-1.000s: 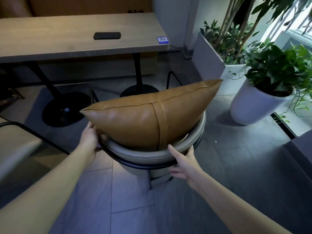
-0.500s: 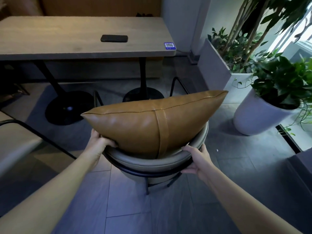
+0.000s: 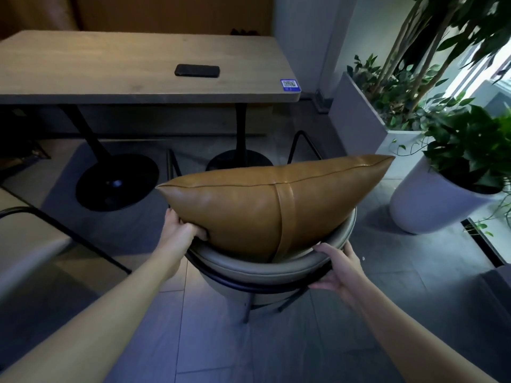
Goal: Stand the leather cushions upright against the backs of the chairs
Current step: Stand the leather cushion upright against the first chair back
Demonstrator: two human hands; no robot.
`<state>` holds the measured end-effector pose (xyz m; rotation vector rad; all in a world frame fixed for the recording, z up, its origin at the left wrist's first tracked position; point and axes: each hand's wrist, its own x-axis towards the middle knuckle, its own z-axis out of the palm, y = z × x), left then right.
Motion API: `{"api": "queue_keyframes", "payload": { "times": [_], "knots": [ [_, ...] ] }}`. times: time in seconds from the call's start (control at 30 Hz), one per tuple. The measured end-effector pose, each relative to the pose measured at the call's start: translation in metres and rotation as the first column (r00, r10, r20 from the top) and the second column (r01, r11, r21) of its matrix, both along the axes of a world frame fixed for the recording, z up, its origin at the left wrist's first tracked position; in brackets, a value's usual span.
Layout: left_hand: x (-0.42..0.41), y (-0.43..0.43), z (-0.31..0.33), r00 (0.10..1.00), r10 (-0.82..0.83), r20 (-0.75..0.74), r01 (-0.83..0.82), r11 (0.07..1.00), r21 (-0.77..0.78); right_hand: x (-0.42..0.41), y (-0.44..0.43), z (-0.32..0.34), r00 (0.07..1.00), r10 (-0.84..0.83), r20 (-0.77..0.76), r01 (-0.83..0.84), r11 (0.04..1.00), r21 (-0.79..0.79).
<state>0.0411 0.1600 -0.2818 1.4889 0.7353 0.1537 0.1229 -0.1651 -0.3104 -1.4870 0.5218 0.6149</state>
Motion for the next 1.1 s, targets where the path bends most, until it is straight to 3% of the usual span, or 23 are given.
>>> {"api": "queue_keyframes", "payload": {
  "times": [1.1],
  "knots": [
    [0.151, 0.139, 0.016, 0.999, 0.05, 0.02, -0.05, 0.998, -0.03, 0.113, 0.154, 0.005, 0.996, -0.089, -0.009, 0.089, 0.996, 0.018]
  ]
}}
